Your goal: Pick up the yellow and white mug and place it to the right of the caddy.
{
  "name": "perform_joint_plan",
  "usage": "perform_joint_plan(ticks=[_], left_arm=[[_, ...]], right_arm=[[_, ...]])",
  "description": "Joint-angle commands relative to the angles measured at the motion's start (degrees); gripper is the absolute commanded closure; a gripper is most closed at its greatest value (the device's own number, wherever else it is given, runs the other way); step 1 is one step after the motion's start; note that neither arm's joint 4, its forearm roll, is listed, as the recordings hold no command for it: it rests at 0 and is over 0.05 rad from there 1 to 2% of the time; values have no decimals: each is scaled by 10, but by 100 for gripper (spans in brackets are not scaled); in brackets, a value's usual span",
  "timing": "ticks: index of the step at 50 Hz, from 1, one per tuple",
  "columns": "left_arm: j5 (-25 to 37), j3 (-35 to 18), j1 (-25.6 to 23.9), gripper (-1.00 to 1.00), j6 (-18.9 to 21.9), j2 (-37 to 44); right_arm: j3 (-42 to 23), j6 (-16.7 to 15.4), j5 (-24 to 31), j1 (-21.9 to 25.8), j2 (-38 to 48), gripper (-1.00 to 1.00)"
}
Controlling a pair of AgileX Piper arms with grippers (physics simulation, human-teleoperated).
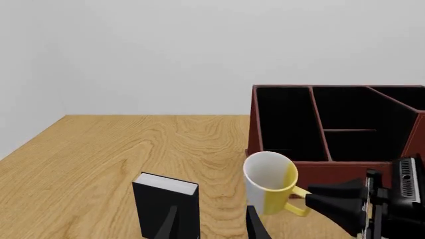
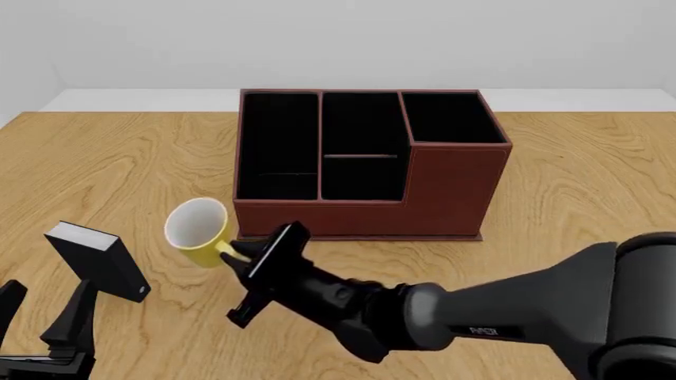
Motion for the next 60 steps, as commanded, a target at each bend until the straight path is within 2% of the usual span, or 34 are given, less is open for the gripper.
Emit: perform_joint_plan(ticks=[1,11,16,18,29,47,60], left_arm=[[1,0,0,-100,-1,-1],[0,0,0,-100,0,-1],[0,0,0,-100,0,0],[0,0,0,-100,0,0],[0,0,0,-100,0,0],[0,0,0,-100,0,0],[0,0,0,-100,0,0]], right_arm=[[26,-12,5,1,-47,100],[49,-24,20,2,-95,100],[60,-54,26,-2,-116,100],[62,-47,38,-1,-133,100],[84,-62,52,-8,-189,100],[93,-100,95,-5,-270,100],[103,-106,119,-17,-324,100]])
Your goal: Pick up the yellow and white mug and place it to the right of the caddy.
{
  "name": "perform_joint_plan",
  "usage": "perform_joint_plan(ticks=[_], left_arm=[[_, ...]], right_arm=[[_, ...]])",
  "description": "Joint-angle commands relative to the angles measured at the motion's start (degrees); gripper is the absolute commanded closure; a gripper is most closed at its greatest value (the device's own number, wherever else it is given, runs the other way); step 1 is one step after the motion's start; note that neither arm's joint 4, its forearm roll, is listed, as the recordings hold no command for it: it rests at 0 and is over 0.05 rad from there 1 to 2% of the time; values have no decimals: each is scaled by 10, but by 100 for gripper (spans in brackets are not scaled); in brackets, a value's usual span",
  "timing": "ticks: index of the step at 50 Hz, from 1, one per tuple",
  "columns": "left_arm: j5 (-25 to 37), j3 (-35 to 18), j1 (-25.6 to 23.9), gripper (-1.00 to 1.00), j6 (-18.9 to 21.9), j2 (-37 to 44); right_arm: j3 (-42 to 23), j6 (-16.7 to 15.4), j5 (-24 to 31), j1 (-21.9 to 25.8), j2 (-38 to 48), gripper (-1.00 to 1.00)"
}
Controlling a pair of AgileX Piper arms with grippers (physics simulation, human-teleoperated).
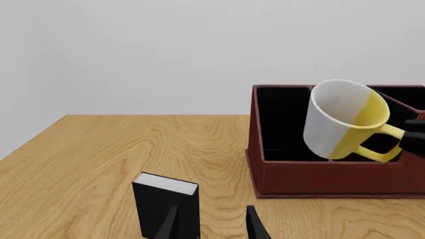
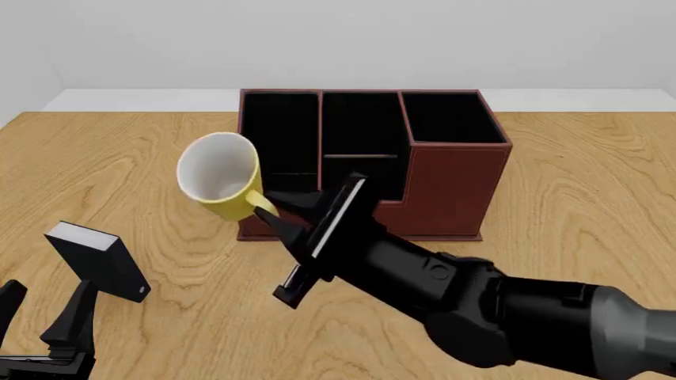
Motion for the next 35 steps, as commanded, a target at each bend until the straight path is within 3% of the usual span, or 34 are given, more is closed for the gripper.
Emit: perform_joint_plan(ticks=[1,35], left_arm=[[0,0,0,-100,0,1],[0,0,0,-100,0,0]], right_arm=[[5,-6,20,-8,-49,100],[72,-24,83,-85,-216,100]])
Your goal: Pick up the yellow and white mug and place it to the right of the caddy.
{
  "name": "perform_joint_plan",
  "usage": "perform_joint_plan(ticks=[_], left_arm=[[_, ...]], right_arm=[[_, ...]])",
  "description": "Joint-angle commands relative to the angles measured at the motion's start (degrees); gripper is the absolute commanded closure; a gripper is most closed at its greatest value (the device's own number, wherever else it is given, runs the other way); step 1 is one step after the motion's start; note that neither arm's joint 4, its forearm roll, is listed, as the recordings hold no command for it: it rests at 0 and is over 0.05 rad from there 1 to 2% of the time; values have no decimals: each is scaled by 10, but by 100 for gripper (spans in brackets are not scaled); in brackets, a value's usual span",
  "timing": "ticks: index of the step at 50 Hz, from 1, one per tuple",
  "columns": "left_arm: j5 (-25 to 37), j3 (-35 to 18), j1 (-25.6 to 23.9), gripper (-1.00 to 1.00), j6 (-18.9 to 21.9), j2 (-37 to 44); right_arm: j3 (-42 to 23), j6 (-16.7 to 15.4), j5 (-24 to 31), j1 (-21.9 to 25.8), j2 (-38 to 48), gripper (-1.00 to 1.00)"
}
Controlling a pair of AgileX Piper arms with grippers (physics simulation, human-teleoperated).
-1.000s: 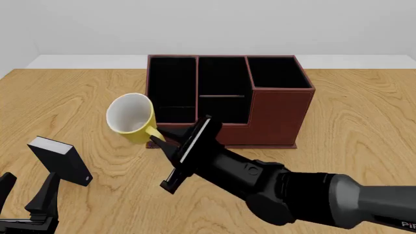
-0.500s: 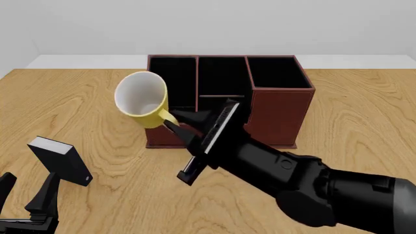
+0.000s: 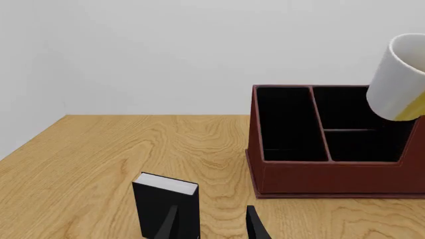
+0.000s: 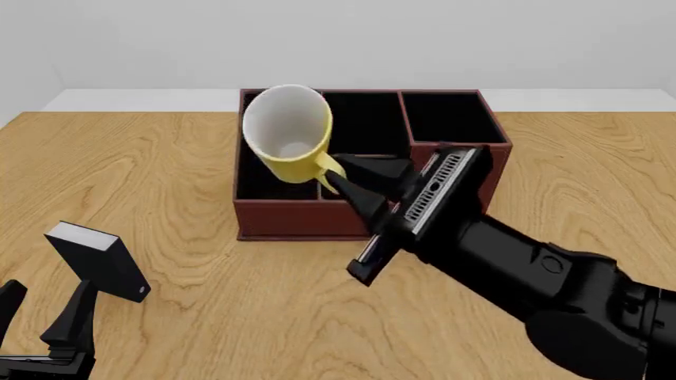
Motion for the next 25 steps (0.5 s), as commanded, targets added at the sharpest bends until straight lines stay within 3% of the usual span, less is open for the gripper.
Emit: perform_joint_plan(ticks=[1,7,25], left_arm=[[0,0,0,-100,0,0],[0,0,0,-100,0,0],[0,0,0,-100,0,0]], right_arm=[[17,-2,28,-29,-64,100],[32,-15,35,-49,-89,100],[48,-12,78,-81,-163,100]])
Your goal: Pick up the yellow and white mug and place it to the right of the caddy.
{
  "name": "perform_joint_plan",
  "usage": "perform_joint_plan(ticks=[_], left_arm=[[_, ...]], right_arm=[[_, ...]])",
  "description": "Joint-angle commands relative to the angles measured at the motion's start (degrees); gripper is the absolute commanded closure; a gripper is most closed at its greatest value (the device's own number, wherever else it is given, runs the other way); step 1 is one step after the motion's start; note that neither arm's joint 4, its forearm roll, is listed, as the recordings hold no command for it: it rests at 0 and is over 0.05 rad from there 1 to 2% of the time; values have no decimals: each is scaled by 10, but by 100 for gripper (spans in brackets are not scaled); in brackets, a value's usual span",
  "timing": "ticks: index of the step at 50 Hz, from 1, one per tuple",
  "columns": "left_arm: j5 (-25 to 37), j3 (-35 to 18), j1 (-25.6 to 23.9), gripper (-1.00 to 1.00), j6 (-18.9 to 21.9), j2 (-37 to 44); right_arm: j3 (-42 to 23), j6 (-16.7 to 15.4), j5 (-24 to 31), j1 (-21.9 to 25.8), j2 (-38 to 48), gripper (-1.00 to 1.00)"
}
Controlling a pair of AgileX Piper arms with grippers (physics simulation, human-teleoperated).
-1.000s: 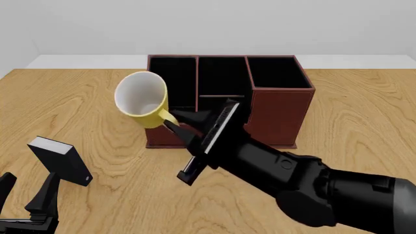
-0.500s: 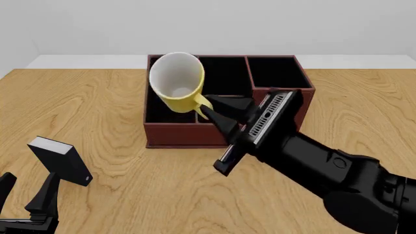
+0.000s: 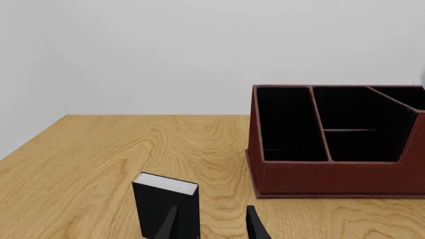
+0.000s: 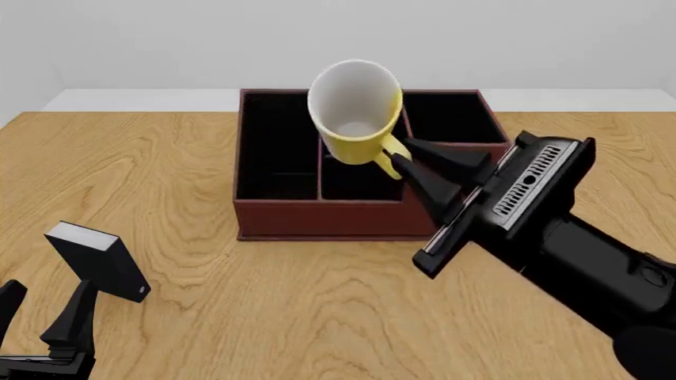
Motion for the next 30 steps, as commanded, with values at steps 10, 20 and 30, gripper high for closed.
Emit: perform_joint_plan(ticks=[10,20,30], left_arm=[[0,0,0,-100,0,0],[0,0,0,-100,0,1],[0,0,0,-100,0,0]], right_arm=[[15,-1,46,-40,-82,100],[24,-2,74,-58,-124,100],[27,-5,105,-79,-163,100]])
